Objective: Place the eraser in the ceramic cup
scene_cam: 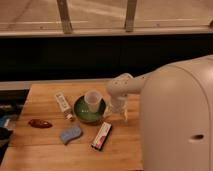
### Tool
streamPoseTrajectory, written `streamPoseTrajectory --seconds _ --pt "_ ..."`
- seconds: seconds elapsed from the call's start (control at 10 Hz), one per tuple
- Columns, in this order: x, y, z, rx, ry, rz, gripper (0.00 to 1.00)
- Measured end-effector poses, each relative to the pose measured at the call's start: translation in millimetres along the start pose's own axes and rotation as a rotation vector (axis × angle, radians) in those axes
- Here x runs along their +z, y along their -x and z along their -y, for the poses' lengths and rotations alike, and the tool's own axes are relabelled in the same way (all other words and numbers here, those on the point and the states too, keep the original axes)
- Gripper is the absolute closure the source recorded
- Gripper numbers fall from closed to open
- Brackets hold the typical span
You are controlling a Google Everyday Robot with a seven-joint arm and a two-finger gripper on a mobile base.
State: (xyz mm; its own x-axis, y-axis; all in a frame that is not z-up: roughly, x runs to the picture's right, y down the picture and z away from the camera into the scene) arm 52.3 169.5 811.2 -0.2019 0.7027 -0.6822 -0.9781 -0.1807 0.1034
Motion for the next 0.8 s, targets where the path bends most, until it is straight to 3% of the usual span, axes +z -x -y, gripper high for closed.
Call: streamPoseTrajectory --seconds 0.6,0.7,0.8 --pt "45.3 -29.8 -21.3 0.001 -0.034 -0.117 0.32" --pt "48.6 -32.8 -25.3 -0.003 -0.038 -0.125 0.34" --pt "51.8 -35.6 -27.4 -0.005 -0.045 -0.131 0.42"
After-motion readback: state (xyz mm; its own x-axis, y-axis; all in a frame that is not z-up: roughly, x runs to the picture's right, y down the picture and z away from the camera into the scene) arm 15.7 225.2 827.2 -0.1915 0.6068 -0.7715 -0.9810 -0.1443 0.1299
